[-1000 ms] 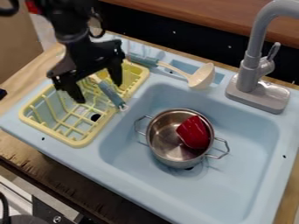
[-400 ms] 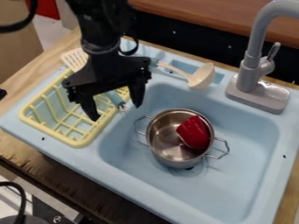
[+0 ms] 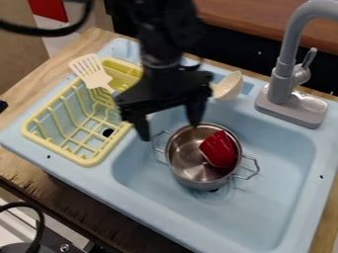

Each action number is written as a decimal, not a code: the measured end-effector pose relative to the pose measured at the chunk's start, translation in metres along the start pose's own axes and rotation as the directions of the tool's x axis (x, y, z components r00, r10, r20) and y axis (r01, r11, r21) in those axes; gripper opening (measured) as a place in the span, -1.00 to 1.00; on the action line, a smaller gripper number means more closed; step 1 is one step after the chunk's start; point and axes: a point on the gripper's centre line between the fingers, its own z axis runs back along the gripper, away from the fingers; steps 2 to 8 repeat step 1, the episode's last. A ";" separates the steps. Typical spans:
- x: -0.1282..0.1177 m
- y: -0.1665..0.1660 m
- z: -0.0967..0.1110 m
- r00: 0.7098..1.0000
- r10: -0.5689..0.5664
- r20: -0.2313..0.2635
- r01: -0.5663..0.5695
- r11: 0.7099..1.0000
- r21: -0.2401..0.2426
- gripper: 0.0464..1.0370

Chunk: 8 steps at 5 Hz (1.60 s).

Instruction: Put the blue spatula in the drying rack

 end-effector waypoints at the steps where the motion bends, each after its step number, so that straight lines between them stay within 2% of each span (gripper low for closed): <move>1: -0.013 -0.032 -0.008 0.996 -0.085 0.011 0.086 0.996 -0.026 0.93; 8: -0.013 -0.032 -0.008 0.996 -0.085 0.011 0.086 0.996 -0.026 0.93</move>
